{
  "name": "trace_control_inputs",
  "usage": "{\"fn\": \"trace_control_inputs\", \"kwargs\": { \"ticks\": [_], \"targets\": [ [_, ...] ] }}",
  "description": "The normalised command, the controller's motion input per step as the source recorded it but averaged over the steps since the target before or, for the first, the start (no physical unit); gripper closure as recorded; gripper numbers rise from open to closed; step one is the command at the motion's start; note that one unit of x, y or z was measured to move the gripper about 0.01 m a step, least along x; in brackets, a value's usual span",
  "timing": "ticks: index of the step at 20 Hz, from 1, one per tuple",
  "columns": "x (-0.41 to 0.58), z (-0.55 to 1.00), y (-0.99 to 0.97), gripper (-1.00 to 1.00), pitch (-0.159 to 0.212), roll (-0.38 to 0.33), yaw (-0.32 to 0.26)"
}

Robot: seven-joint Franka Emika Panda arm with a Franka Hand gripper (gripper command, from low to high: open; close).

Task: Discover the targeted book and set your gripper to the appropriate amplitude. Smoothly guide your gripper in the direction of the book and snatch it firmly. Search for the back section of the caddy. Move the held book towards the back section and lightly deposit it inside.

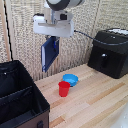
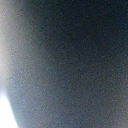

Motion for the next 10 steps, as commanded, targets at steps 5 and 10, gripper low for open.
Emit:
{"fn": "trace_control_inputs", "kwargs": {
  "ticks": [5, 10],
  "targets": [
    [0.642, 0.70, 0.19, 1.00, 0.031, -0.015, -0.139],
    [0.422, 0.97, 0.39, 1.00, 0.012, -0.008, -0.151]
  ]
}}
